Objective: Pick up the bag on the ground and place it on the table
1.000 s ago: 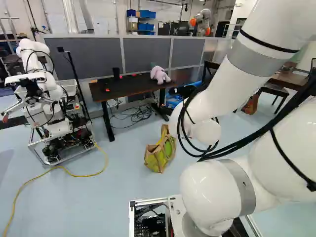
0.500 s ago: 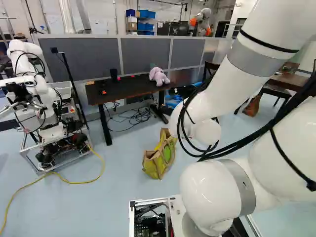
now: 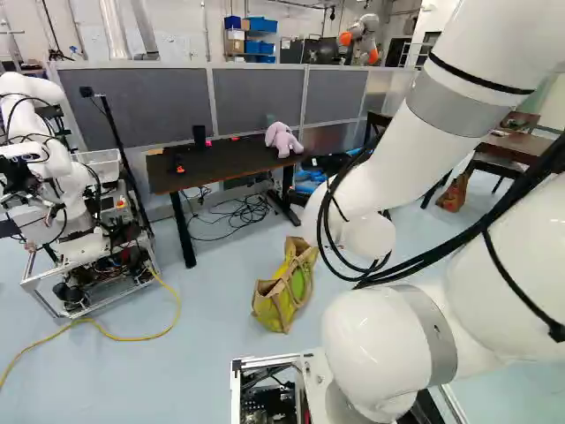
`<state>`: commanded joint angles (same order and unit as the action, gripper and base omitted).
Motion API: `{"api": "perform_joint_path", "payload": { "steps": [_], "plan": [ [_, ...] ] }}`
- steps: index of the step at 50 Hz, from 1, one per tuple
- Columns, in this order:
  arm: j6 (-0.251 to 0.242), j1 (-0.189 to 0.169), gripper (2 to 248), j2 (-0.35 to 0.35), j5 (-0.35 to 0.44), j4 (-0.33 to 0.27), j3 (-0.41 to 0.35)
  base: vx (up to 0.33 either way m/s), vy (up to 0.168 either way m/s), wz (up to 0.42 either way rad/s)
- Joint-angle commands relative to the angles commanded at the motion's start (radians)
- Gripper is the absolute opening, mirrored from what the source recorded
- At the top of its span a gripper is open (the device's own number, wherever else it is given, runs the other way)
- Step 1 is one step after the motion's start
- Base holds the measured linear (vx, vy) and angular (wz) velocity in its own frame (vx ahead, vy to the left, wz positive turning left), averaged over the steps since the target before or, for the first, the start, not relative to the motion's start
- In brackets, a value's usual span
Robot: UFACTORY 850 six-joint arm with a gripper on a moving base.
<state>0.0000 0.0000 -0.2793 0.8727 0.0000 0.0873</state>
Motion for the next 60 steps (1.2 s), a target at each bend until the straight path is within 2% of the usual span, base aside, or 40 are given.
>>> {"api": "perform_joint_path", "payload": {
  "steps": [21, 60],
  "plan": [
    [0.0, 0.0, 247, 0.0, 0.0, 0.0, 0.0, 0.095, -0.026, 0.0],
    [0.0, -0.01, 247, 0.11, -0.027, 0.0, 0.088, 0.008, -0.002, -0.001]
  ]
}}
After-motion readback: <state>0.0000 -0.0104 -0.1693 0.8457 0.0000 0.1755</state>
